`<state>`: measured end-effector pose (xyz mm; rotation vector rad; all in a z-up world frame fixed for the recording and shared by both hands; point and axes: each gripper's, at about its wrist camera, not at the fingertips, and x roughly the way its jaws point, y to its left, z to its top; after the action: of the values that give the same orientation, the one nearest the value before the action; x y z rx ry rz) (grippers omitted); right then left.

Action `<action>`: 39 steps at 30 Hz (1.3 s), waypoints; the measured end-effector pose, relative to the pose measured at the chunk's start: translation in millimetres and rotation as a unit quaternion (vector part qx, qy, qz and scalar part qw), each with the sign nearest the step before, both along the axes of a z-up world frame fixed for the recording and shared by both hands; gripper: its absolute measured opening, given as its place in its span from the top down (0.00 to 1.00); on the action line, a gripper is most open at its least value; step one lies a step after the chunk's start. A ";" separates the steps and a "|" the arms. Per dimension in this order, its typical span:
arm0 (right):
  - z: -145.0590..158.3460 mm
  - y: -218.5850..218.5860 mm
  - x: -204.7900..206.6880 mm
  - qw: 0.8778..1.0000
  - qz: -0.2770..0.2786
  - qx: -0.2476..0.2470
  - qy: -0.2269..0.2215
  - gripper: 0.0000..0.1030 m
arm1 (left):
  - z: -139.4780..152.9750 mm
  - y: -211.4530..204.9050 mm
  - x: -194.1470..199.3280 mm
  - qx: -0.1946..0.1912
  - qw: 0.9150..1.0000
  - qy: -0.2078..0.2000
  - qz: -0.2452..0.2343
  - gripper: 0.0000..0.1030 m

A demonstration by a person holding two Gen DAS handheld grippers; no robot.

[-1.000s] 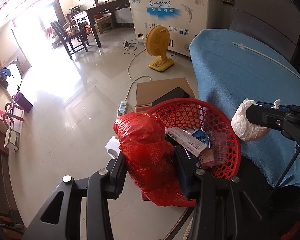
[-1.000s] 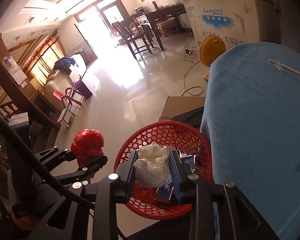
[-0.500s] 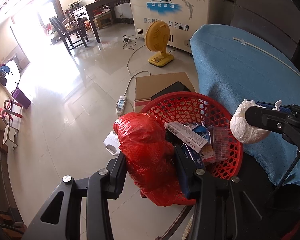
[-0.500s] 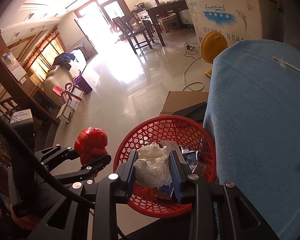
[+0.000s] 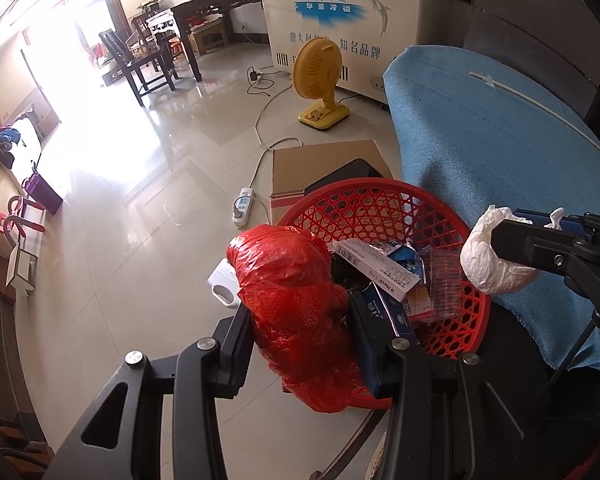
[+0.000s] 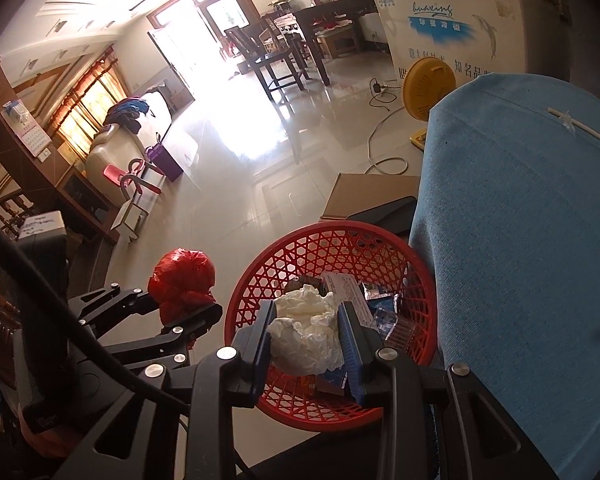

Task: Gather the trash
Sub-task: 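Hold the tissue over the basket with the right tool while the left releases the red bag, then open the right tool to drop the white tissue into the red basket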

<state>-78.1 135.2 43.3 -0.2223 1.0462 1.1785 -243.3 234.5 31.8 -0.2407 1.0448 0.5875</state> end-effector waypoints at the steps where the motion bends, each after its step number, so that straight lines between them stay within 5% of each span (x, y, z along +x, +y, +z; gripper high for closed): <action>1: -0.7 -0.4 0.2 1.000 0.000 0.000 0.001 0.67 | -0.2 -0.1 0.3 0.000 1.000 0.000 0.000 0.55; 39: -2.1 -14.2 14.3 0.999 -0.031 0.003 0.019 0.65 | 7.9 -2.6 0.8 -0.008 1.000 -0.012 0.010 0.44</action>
<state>-63.9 121.0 41.1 -0.1619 1.0759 1.1325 -242.5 231.8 39.7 -0.2711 1.0248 0.5931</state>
